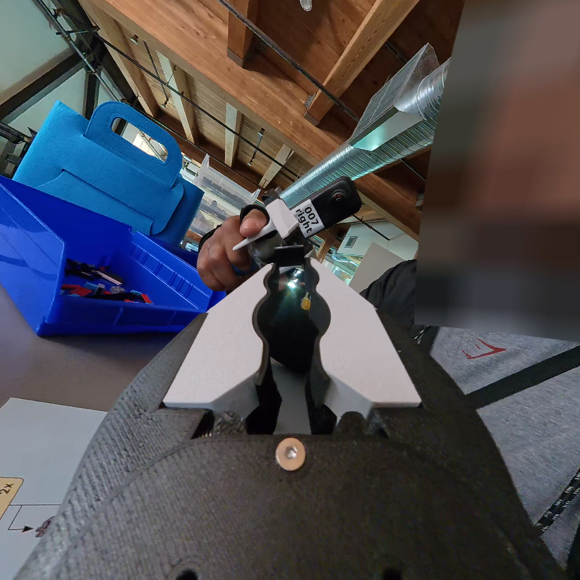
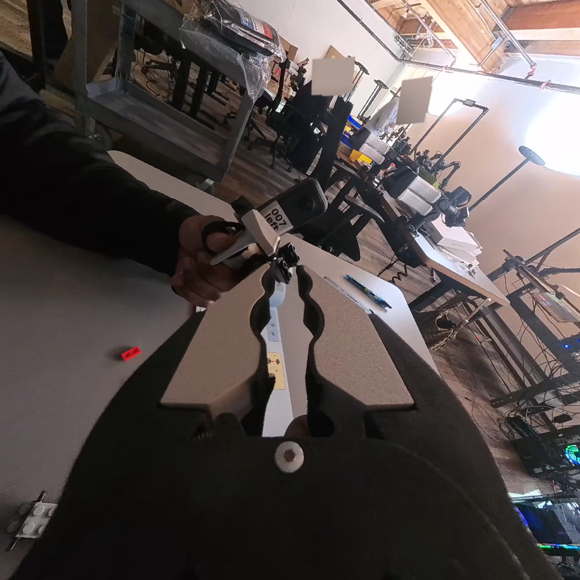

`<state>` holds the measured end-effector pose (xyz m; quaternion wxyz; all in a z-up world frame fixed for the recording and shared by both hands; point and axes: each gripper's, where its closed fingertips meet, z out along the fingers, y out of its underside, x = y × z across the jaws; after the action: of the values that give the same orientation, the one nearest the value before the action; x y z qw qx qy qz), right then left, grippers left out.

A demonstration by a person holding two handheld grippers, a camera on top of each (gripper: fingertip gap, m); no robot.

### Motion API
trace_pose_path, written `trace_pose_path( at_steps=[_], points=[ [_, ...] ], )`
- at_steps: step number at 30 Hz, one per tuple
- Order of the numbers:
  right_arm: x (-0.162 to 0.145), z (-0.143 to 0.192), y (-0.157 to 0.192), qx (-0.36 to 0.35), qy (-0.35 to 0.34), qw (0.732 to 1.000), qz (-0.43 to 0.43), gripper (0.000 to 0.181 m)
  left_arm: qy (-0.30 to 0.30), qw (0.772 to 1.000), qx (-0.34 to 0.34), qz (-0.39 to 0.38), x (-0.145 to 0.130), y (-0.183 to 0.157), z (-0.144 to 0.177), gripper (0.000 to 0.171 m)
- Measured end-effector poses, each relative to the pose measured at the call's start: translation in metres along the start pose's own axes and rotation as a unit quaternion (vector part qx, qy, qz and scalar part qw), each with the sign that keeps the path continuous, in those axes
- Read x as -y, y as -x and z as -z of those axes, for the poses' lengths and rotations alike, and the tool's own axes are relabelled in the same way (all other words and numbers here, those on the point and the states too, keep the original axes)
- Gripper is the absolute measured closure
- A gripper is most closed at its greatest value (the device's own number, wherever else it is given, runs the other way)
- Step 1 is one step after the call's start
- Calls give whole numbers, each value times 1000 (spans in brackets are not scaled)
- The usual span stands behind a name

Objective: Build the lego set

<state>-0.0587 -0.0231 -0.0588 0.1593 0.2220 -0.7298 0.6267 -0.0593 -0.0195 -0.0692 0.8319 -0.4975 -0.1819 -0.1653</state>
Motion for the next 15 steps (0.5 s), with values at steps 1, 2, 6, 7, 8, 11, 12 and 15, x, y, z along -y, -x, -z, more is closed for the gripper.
trace_pose_path(
  at_steps=[1, 2, 6, 7, 8, 11, 12, 15],
  points=[
    [-1, 0, 0, -1, 0, 1000, 2, 167, 0, 1000, 2, -3, 0, 0, 0, 155],
    [-2, 0, 0, -3, 2, 1000, 4, 168, -3, 1000, 4, -6, 1, 0, 1, 155],
    [-4, -3, 1, -11, -4, 1000, 22, 165, -14, 1000, 4, -5, 6, 0, 3, 155],
    [-4, -4, 1, -15, -7, 999, 28, 164, -14, 1000, 5, -7, 6, 0, 3, 155],
    [-5, -4, 0, -21, -8, 999, 35, 163, -15, 1000, 6, -8, 6, 0, 3, 155],
    [-7, -4, -1, -32, -5, 998, 57, 163, -9, 1000, 7, -7, 5, 1, 3, 155],
    [-8, -4, 0, -33, -3, 997, 64, 163, -7, 1000, 8, -8, 4, 1, 3, 155],
    [-9, -4, 2, -36, 4, 995, 93, 163, 0, 1000, 10, -10, 1, 2, 1, 155]
  ],
)
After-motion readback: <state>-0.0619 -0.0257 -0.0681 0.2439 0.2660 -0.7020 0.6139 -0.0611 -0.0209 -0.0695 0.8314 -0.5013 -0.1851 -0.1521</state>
